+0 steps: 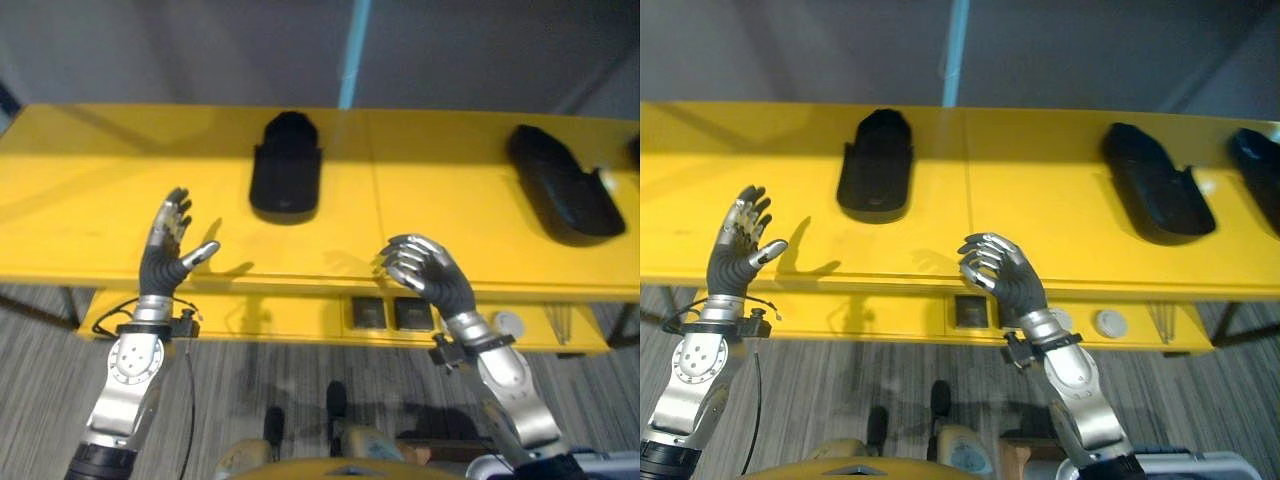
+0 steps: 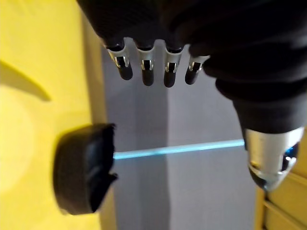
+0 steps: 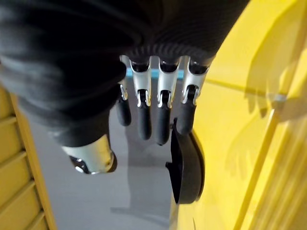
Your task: Move parts from the plastic box to the shelf.
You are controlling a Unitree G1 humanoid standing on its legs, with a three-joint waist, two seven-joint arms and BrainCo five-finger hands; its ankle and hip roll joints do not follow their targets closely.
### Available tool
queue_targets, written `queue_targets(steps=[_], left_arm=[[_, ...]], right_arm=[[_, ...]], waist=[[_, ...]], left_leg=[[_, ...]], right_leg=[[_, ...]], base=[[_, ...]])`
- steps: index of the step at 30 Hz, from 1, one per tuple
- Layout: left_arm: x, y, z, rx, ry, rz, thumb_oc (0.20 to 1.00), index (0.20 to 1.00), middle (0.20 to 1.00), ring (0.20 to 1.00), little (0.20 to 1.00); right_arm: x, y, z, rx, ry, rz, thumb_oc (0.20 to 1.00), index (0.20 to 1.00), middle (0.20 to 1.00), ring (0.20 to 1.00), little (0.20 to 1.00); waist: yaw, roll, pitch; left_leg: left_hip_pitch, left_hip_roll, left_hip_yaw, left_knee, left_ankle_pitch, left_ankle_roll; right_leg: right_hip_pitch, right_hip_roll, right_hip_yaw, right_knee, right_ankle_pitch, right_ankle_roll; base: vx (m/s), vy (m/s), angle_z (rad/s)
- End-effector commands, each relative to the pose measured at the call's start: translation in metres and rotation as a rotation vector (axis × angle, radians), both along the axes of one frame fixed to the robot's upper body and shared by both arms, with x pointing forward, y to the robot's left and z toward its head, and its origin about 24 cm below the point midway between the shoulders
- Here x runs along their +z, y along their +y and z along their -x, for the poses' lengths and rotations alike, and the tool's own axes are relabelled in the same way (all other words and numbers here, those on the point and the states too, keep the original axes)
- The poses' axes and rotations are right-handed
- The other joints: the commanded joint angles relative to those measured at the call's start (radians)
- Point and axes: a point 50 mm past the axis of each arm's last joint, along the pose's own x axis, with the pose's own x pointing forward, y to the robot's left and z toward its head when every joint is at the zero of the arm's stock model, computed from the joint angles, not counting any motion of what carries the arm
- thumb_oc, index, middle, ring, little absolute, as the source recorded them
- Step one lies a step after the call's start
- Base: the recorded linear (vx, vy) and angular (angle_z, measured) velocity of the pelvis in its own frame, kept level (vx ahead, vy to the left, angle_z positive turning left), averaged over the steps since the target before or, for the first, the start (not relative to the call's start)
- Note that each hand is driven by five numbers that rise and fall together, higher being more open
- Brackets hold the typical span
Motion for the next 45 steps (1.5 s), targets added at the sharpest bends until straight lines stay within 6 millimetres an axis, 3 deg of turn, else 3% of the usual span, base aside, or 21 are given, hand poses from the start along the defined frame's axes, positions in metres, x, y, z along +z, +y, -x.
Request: queue_targets(steps=[1,3,4,9,12,13,14,15,17,18,19,20,21,25,31,32,33,34,35,41,45], left_arm=[[0.006,0.003,0.002,-0.011,-0.057,-0.086,1.0,1.0,1.0,1.0,1.0],[0.007,0.001,0.003,-0.028,-0.065,-0.104,1.0,1.0,1.0,1.0,1.0],[0.0,-0.003,0.003,-0.048,-0.034,-0.11,1.0,1.0,1.0,1.0,1.0],[-0.014,-0.012,0.001,-0.113,0.038,-0.106,1.0,1.0,1.0,1.0,1.0],[-0.021,-0.022,-0.005,-0.169,0.076,-0.108,1.0,1.0,1.0,1.0,1.0],[-0.022,-0.028,-0.01,-0.188,0.08,-0.105,1.0,1.0,1.0,1.0,1.0],[-0.022,-0.028,-0.01,-0.188,0.078,-0.105,1.0,1.0,1.0,1.0,1.0],[-0.018,-0.032,-0.014,-0.201,0.058,-0.111,1.0,1.0,1.0,1.0,1.0],[-0.015,-0.033,-0.017,-0.198,0.045,-0.113,1.0,1.0,1.0,1.0,1.0],[-0.013,-0.031,-0.019,-0.19,0.036,-0.121,1.0,1.0,1.0,1.0,1.0],[-0.009,-0.028,-0.02,-0.178,0.021,-0.131,1.0,1.0,1.0,1.0,1.0],[-0.009,-0.028,-0.02,-0.178,0.021,-0.131,1.0,1.0,1.0,1.0,1.0],[-0.011,-0.024,-0.019,-0.163,0.034,-0.121,1.0,1.0,1.0,1.0,1.0],[-0.023,-0.024,-0.017,-0.172,0.085,-0.102,1.0,1.0,1.0,1.0,1.0],[-0.029,-0.031,-0.019,-0.183,0.108,-0.048,1.0,1.0,1.0,1.0,1.0],[-0.029,-0.03,-0.019,-0.173,0.107,-0.044,1.0,1.0,1.0,1.0,1.0],[-0.026,-0.028,-0.019,-0.157,0.098,-0.044,1.0,1.0,1.0,1.0,1.0],[-0.024,-0.019,-0.015,-0.117,0.086,-0.057,1.0,1.0,1.0,1.0,1.0],[-0.026,-0.018,-0.013,-0.115,0.091,-0.053,1.0,1.0,1.0,1.0,1.0],[-0.034,-0.014,-0.006,-0.124,0.134,-0.039,1.0,1.0,1.0,1.0,1.0],[-0.033,-0.018,-0.011,-0.145,0.135,-0.066,1.0,1.0,1.0,1.0,1.0]], right_arm=[[0.014,0.003,-0.003,0.058,-0.093,-0.016,1.0,1.0,1.0,1.0,1.0],[0.009,-0.007,0.003,0.027,-0.059,-0.07,1.0,1.0,1.0,1.0,1.0],[0.006,-0.02,0.008,-0.045,-0.044,-0.081,1.0,1.0,1.0,1.0,1.0],[0.007,-0.031,0.014,-0.119,-0.059,-0.053,1.0,1.0,1.0,1.0,1.0],[0.009,-0.037,0.015,-0.169,-0.078,-0.026,1.0,1.0,1.0,1.0,1.0],[0.013,-0.038,0.014,-0.185,-0.102,-0.006,1.0,1.0,1.0,1.0,1.0],[0.013,-0.038,0.013,-0.185,-0.103,-0.006,1.0,1.0,1.0,1.0,1.0],[0.016,-0.038,0.012,-0.194,-0.119,0.01,1.0,1.0,1.0,1.0,1.0],[0.016,-0.037,0.009,-0.196,-0.124,0.013,1.0,1.0,1.0,1.0,1.0],[0.017,-0.037,0.008,-0.202,-0.131,0.007,1.0,1.0,1.0,1.0,1.0],[0.019,-0.036,0.007,-0.206,-0.141,0.005,1.0,1.0,1.0,1.0,1.0],[0.019,-0.036,0.007,-0.206,-0.141,0.005,1.0,1.0,1.0,1.0,1.0],[0.008,-0.035,0.011,-0.215,-0.094,0.014,1.0,1.0,1.0,1.0,1.0],[-0.004,-0.04,0.02,-0.225,-0.033,0.02,1.0,1.0,1.0,1.0,1.0],[-0.003,-0.047,0.019,-0.232,-0.022,0.04,1.0,1.0,1.0,1.0,1.0],[-0.002,-0.045,0.015,-0.218,-0.027,0.044,1.0,1.0,1.0,1.0,1.0],[0.0,-0.041,0.009,-0.196,-0.033,0.047,1.0,1.0,1.0,1.0,1.0],[0.001,-0.031,-0.003,-0.142,-0.036,0.034,1.0,1.0,1.0,1.0,1.0],[0.001,-0.026,-0.006,-0.117,-0.035,0.031,1.0,1.0,1.0,1.0,1.0],[0.0,-0.027,-0.003,-0.093,-0.017,0.035,1.0,1.0,1.0,1.0,1.0],[-0.007,-0.021,-0.002,-0.087,0.008,0.004,1.0,1.0,1.0,1.0,1.0]], waist=[[0.01,-0.022,-0.097],[-0.013,-0.021,-0.112],[-0.053,-0.017,-0.128],[-0.095,-0.009,-0.144],[-0.148,-0.002,-0.142],[-0.186,0.003,-0.127],[-0.182,0.002,-0.128],[-0.222,0.003,-0.097],[-0.224,-0.003,-0.076],[-0.215,0.0,-0.055],[-0.203,0.008,-0.046],[-0.203,0.008,-0.046],[-0.204,0.014,-0.069],[-0.214,0.009,-0.097],[-0.22,0.006,-0.098],[-0.195,0.002,-0.083],[-0.152,-0.004,-0.066],[-0.066,-0.028,-0.056],[-0.049,-0.029,-0.064],[-0.051,-0.056,-0.07],[-0.069,-0.088,-0.041]], left_leg=[[-0.033,0.017,-0.041,-0.003,-0.073,-0.025],[-0.017,0.018,-0.023,-0.003,-0.081,-0.024],[0.003,0.022,0.009,-0.003,-0.093,-0.02],[0.026,0.028,0.071,-0.003,-0.106,-0.01],[0.035,0.033,0.123,-0.003,-0.111,-0.002],[0.047,0.036,0.175,-0.003,-0.12,0.008],[0.044,0.036,0.18,-0.003,-0.116,0.007],[0.051,0.039,0.248,-0.003,-0.124,0.018],[0.048,0.041,0.301,-0.001,-0.119,0.02],[0.05,0.053,0.346,0.002,-0.119,0.019],[0.054,0.067,0.391,0.008,-0.128,0.015],[0.054,0.067,0.391,0.008,-0.128,0.015],[0.084,0.087,0.49,0.019,-0.16,0.005],[0.108,0.099,0.528,0.032,-0.178,-0.002],[0.102,0.115,0.46,0.085,-0.17,-0.015],[0.075,0.098,0.372,0.127,-0.173,-0.015],[0.03,0.057,0.223,0.171,-0.183,-0.009],[-0.032,-0.08,-0.131,0.232,-0.219,0.02],[-0.019,-0.101,-0.214,0.219,-0.237,0.039],[-0.013,-0.116,-0.261,0.191,-0.218,0.054],[-0.021,-0.113,-0.189,0.159,-0.195,0.065]], right_leg=[[0.124,-0.039,0.012,0.01,-0.159,0.063],[0.129,-0.038,0.032,0.012,-0.158,0.065],[0.131,-0.036,0.066,0.014,-0.152,0.069],[0.122,-0.029,0.129,0.021,-0.142,0.076],[0.099,-0.023,0.19,0.038,-0.13,0.086],[0.073,-0.011,0.247,0.05,-0.119,0.101],[0.069,-0.01,0.251,0.051,-0.115,0.1],[0.023,0.009,0.307,0.074,-0.082,0.126],[-0.015,0.013,0.319,0.09,-0.051,0.143],[-0.041,-0.003,0.267,0.1,-0.048,0.152],[-0.045,-0.036,0.166,0.094,-0.064,0.149],[-0.045,-0.036,0.166,0.094,-0.064,0.149],[-0.028,-0.093,-0.03,0.061,-0.094,0.139],[-0.004,-0.077,0.004,0.03,-0.095,0.129],[0.023,-0.024,0.057,0.033,-0.103,0.091],[0.018,-0.012,0.079,0.042,-0.109,0.083],[0.01,0.007,0.113,0.054,-0.111,0.073],[-0.034,0.051,0.217,0.082,-0.091,0.062],[-0.035,0.073,0.25,0.084,-0.089,0.059],[-0.045,0.094,0.311,0.059,-0.044,0.069],[-0.102,0.118,0.324,0.086,0.002,0.115]], base=[[-0.01,0.027,-0.23],[-0.02,0.048,-0.18],[-0.02,0.056,-0.26],[-0.03,0.044,-0.42],[-0.07,0.064,-0.57],[-0.1,0.061,-0.74],[-0.17,0.086,-0.93],[-0.13,0.03,-1.16],[-0.16,-0.001,-1.22],[-0.14,-0.052,-1.21],[-0.08,-0.051,-0.83],[0.06,-0.059,-2.82],[0.09,-0.03,-2.61],[0.08,-0.109,-1.54],[0.04,-0.157,-0.24],[-0.11,-0.192,-0.16],[-0.09,-0.237,-0.65],[-0.04,-0.218,-1.5],[-0.01,-0.162,-2.15],[-0.04,0.016,-0.75],[-0.13,0.057,-0.22]])
